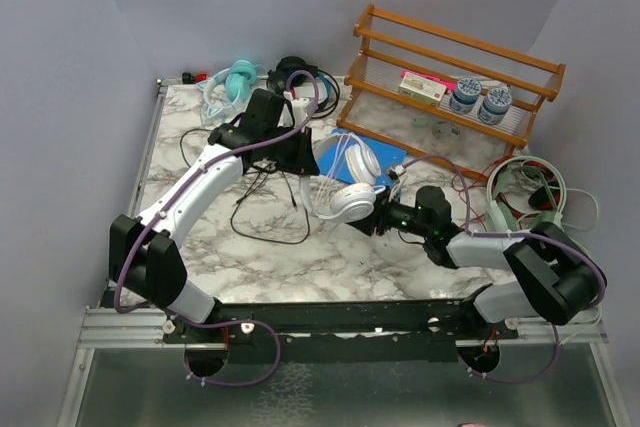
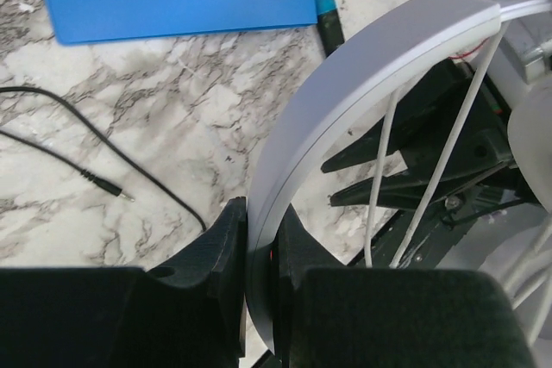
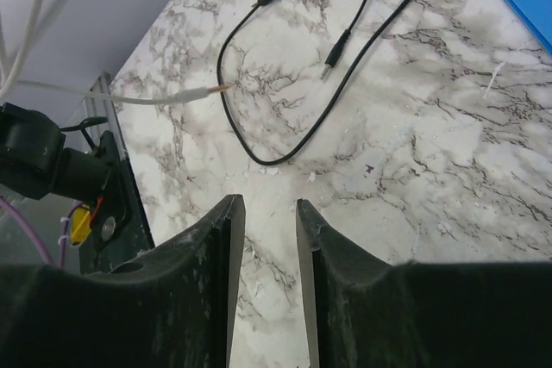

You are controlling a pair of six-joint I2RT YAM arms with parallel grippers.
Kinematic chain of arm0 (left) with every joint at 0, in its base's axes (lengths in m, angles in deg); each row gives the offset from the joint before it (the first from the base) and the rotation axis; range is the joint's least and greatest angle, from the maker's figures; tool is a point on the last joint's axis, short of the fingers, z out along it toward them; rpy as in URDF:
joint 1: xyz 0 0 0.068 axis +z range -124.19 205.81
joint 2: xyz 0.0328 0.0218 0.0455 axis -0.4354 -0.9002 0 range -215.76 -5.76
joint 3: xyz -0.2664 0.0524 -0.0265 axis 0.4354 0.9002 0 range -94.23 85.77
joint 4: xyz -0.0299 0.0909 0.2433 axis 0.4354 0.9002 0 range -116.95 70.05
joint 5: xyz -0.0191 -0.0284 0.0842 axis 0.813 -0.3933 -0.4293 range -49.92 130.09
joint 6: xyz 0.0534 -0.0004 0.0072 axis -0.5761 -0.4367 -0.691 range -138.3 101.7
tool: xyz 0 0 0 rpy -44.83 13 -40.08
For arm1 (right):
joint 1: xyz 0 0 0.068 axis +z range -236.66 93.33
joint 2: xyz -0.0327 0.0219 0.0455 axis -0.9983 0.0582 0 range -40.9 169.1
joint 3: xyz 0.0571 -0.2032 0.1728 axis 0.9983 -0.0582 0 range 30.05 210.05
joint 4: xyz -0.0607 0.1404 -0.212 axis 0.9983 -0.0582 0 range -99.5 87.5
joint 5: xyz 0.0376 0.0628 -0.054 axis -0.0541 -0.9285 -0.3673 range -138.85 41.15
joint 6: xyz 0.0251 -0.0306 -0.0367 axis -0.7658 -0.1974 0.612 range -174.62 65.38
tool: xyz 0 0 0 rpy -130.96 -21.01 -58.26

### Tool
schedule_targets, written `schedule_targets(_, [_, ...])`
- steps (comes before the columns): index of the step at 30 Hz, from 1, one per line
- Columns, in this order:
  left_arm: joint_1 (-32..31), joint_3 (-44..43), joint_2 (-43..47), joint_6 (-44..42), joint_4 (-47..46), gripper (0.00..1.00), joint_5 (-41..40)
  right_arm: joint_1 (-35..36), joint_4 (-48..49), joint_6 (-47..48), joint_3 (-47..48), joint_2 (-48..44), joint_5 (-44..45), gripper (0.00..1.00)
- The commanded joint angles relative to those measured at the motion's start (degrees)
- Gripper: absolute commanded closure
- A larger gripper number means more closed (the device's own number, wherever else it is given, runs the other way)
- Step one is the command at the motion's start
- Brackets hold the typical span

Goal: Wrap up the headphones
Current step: Wrap the headphones cable around the headphones.

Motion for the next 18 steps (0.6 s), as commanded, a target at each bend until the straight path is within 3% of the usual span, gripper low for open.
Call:
schedule_targets(1, [-0.19,-2.9,1.62,0.32,2.8,1.0,-6.19,-0.3,-0.67,-0.83,0.05,0.28,0.98,0.58])
schedule_targets(5, [-0.14,-3.07,2.13,1.57,2.92,1.0,-9.48,-0.34,-2.6,-1.53,-0.11,-0.69,1.95,0.49])
schedule_targets(12, [-0.19,-2.19,2.62,2.19,2.98,1.0,-15.82,-0.33,-10.72,-4.14,0.65,-5.81,8.75,0.48])
schedule_targets(18, [-0.19,-1.17,3.03,3.19,3.1,1.0,-23.02,-0.34,-19.22,-0.38,1.9,-13.12,14.48,0.47])
